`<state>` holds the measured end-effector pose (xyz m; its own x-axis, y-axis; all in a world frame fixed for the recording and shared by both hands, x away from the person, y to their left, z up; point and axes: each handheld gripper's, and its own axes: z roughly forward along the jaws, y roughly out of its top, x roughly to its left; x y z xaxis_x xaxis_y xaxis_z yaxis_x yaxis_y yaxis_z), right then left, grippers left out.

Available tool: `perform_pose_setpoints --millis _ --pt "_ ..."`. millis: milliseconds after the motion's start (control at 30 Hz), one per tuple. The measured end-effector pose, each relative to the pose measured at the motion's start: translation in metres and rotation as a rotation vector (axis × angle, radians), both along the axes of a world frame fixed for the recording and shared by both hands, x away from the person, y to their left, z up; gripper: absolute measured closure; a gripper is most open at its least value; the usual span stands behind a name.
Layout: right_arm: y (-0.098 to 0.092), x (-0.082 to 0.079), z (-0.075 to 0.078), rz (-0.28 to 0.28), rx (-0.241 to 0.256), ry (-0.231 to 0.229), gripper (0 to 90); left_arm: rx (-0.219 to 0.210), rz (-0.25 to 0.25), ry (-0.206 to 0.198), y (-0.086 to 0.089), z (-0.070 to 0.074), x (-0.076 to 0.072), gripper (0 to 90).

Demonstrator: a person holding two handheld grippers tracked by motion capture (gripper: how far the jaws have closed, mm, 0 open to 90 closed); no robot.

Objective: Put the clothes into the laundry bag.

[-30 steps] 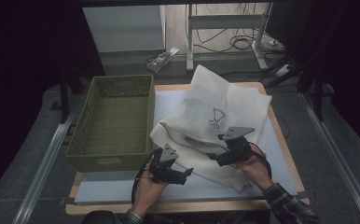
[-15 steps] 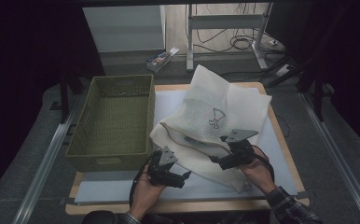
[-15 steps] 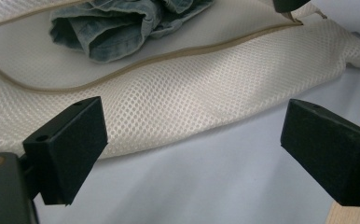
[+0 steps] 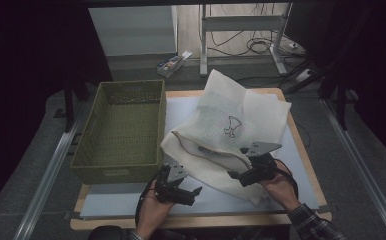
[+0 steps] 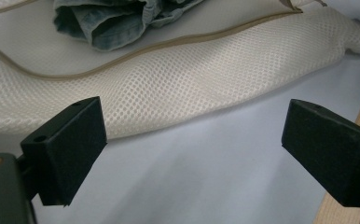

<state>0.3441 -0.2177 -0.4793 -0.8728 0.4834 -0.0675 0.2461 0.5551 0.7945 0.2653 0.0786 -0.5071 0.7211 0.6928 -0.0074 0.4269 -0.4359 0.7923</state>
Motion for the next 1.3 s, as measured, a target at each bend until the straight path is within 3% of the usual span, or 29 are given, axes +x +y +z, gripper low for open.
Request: perform_pose_setpoints --millis 1300 --pt "-0.021 -0.017 -0.002 -0.016 -0.004 0.009 0.0 0.025 0.045 -0.019 0.036 0.001 -0.027 5.9"
